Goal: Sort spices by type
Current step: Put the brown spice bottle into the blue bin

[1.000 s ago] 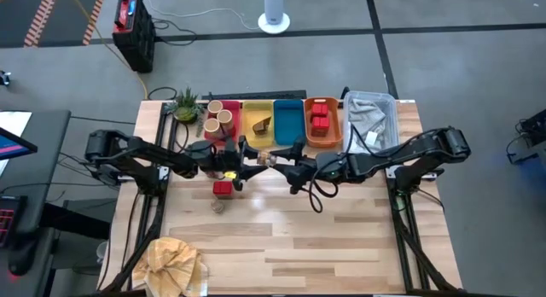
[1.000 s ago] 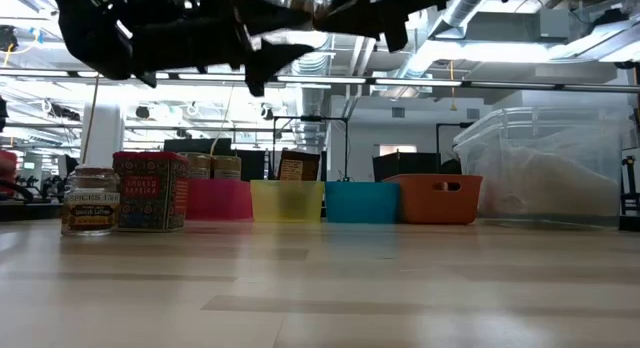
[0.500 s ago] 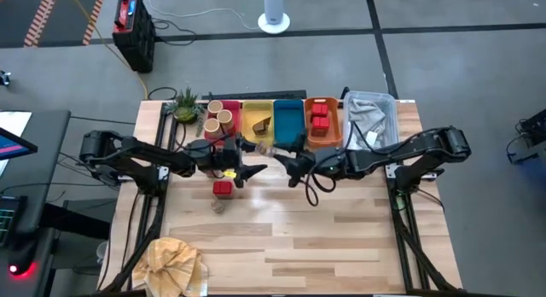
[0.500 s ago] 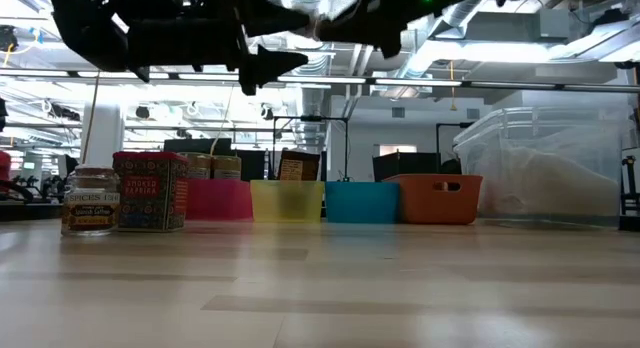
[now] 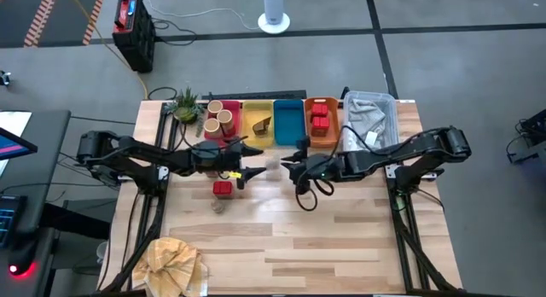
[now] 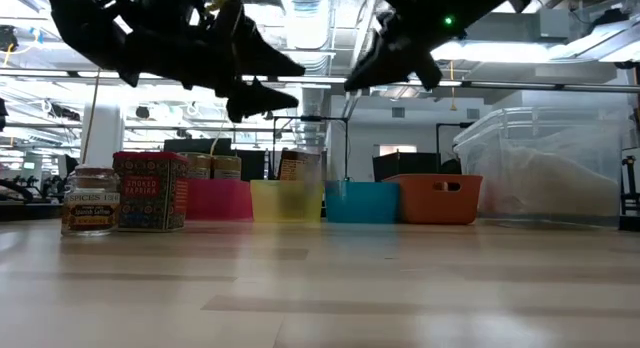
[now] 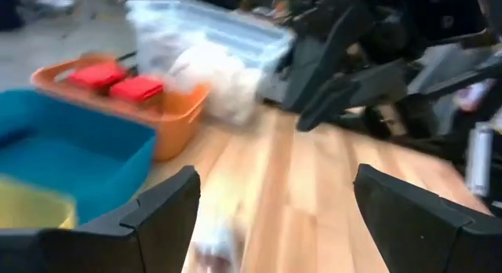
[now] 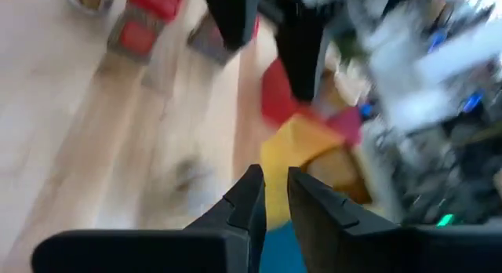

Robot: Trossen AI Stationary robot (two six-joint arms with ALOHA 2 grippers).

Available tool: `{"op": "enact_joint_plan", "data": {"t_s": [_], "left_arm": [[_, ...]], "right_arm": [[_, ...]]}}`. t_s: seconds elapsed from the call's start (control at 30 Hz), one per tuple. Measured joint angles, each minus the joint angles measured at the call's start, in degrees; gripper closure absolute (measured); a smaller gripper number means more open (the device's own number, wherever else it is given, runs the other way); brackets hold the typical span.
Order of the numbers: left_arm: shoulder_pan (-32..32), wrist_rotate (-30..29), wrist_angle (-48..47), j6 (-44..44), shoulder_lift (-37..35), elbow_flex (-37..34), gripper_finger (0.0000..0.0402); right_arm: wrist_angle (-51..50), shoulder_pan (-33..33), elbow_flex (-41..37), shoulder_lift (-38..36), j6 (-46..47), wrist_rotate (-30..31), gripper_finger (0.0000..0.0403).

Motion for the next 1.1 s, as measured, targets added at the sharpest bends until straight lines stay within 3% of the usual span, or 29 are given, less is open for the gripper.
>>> {"op": "enact_joint_plan", "data": {"t_s": [0.13,0.2,0.3,0.43,0.57,0.67,0.8,0.9,1.1], "left_arm": [[0.1,-5.6,-6.7,-2.6,0.1,0.0,0.0082],[0.0,-6.8,-8.4,-3.4,0.1,0.0,0.0082],[-0.6,-6.6,-9.9,-4.2,0.1,0.0,0.0082],[-4.4,-5.3,-11.1,-3.9,0.1,0.0,0.0082],[-8.8,-6.9,-15.2,-4.0,0.1,0.6,0.0082],[-12.9,-7.0,-24.7,-2.4,0.7,3.9,0.0082],[-18.0,-10.7,-37.8,8.2,3.1,10.9,0.0082],[-19.6,-12.4,-51.9,15.2,4.9,17.9,0.0082],[-19.5,-10.0,-74.1,23.2,12.3,29.7,0.0082]], "right_arm": [[-9.7,-2.2,0.0,0.0,12.7,-2.7,0.0318],[-12.3,-3.6,0.0,0.1,17.9,-7.2,0.0320],[-8.1,-4.8,-2.0,0.2,21.3,-17.2,0.0312],[-1.0,-3.0,-5.5,0.2,21.9,-21.2,0.0267],[6.6,-0.6,-7.3,1.5,23.8,-21.1,0.0186],[6.9,1.0,-7.3,3.1,25.0,-20.6,0.0126],[6.7,1.4,-6.9,5.1,25.5,-20.6,0.0079],[6.9,0.8,-6.9,5.9,27.2,-20.4,0.0069],[7.0,0.9,-6.9,5.7,27.9,-20.2,0.0077]]}}
